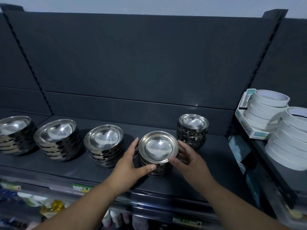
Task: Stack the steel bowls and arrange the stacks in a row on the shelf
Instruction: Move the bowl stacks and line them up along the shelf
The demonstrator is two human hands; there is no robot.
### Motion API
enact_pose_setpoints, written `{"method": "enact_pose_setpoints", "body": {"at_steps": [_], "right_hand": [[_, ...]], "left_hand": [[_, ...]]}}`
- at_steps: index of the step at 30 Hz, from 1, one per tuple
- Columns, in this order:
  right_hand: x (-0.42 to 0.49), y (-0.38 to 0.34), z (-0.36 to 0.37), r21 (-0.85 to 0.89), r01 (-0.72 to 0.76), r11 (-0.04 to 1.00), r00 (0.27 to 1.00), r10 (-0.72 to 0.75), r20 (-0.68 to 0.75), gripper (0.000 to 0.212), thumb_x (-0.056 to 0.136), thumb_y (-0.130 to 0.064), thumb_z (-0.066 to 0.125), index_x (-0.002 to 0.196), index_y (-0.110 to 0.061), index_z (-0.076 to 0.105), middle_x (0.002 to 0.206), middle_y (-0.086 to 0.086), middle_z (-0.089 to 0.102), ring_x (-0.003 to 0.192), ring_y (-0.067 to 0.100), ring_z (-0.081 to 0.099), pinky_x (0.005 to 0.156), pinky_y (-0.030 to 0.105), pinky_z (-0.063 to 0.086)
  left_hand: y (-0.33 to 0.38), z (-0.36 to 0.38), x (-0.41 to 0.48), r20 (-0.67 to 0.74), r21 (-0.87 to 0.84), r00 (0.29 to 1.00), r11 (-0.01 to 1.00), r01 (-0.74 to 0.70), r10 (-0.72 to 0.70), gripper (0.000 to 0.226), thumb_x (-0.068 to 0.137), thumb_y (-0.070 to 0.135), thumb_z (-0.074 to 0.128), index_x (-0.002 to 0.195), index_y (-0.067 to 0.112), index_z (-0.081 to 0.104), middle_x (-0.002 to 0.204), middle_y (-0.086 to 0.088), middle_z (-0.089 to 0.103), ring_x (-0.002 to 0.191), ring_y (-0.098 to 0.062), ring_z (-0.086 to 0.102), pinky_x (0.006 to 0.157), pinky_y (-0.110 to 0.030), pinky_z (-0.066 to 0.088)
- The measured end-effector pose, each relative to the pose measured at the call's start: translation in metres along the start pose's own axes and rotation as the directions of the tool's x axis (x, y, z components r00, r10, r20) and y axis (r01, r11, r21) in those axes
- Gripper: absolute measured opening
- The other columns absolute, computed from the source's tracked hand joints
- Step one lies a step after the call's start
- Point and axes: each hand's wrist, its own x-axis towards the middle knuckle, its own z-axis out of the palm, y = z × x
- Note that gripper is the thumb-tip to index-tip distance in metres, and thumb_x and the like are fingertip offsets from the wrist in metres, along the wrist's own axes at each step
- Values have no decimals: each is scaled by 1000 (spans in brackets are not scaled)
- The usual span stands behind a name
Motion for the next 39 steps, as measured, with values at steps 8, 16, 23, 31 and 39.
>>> {"method": "enact_pose_setpoints", "body": {"at_steps": [8,16,23,31,39], "right_hand": [[-4,1,0,-12,23,1000,999,-23,45,98,47,-64,86,135,-38,52,127,-16,65,118,4,61,103,41,50],[-4,1,-2,-30,19,999,998,-17,60,105,44,-60,89,138,-39,47,131,-19,61,122,2,57,106,39,47],[1,1,0,1,3,1000,1000,-3,29,104,46,-52,90,139,-35,47,132,-15,61,119,5,60,102,41,51],[-6,6,-5,-132,-56,990,996,65,64,116,52,-34,94,148,-40,29,142,-20,47,127,4,51,106,29,44],[-4,13,-2,-88,-57,994,998,59,19,92,55,-40,90,137,-34,49,129,-15,61,116,4,61,102,37,51]], "left_hand": [[-10,1,2,60,-96,998,995,30,-24,105,68,8,85,149,33,23,138,15,52,122,6,52,109,-30,40],[-6,3,4,42,-146,999,989,10,-4,99,72,10,81,146,37,22,127,27,50,111,16,53,99,-17,42],[-4,3,12,77,-158,997,987,21,-9,96,76,10,78,150,31,21,131,23,50,114,16,52,97,-14,43],[-13,4,1,74,-144,996,988,52,-41,131,47,51,91,150,37,11,145,18,41,133,-2,43,112,-36,38],[-14,12,3,42,-102,999,995,17,-13,79,84,9,70,148,25,26,134,13,53,118,16,49,90,-2,40]]}}
